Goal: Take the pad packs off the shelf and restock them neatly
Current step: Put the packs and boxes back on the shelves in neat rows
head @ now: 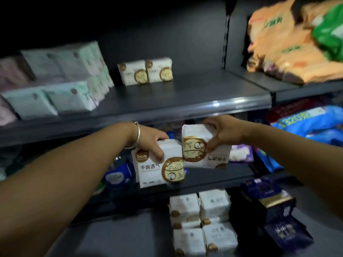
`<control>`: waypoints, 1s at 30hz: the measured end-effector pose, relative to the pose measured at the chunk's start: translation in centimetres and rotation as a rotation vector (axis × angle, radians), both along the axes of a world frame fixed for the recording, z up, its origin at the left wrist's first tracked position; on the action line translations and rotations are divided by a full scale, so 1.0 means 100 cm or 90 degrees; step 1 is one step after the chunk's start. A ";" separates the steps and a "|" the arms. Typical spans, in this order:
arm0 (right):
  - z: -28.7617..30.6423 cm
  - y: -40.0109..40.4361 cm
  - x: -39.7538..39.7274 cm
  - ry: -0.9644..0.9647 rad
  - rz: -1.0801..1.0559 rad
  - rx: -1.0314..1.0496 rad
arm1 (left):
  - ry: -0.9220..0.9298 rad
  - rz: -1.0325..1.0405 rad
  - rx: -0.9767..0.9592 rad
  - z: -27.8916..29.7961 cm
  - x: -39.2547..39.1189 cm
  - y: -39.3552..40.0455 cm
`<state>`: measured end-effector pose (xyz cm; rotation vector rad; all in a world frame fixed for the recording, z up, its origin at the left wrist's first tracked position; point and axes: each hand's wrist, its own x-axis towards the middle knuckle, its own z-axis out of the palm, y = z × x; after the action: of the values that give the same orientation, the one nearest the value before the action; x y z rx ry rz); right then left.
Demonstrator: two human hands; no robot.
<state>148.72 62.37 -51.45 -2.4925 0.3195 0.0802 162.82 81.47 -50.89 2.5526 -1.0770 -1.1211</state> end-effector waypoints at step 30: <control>0.112 -0.060 0.254 -0.219 -0.033 -0.137 | -0.416 0.097 -0.119 0.121 0.244 -0.053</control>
<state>174.09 56.36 -40.24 -2.6461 0.2573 -0.4200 187.20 76.18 -38.79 2.8408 -1.0058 -0.1212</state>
